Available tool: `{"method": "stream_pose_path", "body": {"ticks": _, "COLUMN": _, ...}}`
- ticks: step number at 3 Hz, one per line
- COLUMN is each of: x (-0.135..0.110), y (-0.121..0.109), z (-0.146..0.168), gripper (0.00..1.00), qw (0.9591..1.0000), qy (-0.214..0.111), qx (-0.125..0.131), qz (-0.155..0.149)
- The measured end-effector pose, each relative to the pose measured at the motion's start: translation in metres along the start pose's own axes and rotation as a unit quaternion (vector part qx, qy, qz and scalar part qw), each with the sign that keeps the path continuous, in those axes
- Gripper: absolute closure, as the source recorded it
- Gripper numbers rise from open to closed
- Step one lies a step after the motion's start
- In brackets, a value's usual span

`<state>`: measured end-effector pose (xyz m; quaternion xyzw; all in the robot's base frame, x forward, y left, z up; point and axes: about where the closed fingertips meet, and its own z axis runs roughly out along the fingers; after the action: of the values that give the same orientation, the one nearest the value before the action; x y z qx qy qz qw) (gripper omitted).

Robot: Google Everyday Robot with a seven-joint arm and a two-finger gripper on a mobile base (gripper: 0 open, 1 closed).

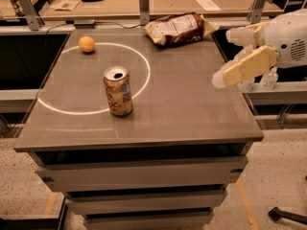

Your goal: Move orange near orange can

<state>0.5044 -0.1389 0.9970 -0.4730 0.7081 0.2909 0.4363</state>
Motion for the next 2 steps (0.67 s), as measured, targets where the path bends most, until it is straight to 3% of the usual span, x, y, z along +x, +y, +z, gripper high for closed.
{"method": "stream_pose_path", "body": {"ticks": 1, "x": -0.007, "y": -0.011, "z": 0.020, "gripper": 0.00, "qw": 0.9995, "qy": 0.010, "qx": 0.028, "qz": -0.007}}
{"method": "stream_pose_path", "body": {"ticks": 2, "x": -0.013, "y": -0.033, "z": 0.060, "gripper": 0.00, "qw": 0.9983, "qy": -0.022, "qx": 0.050, "qz": -0.019}}
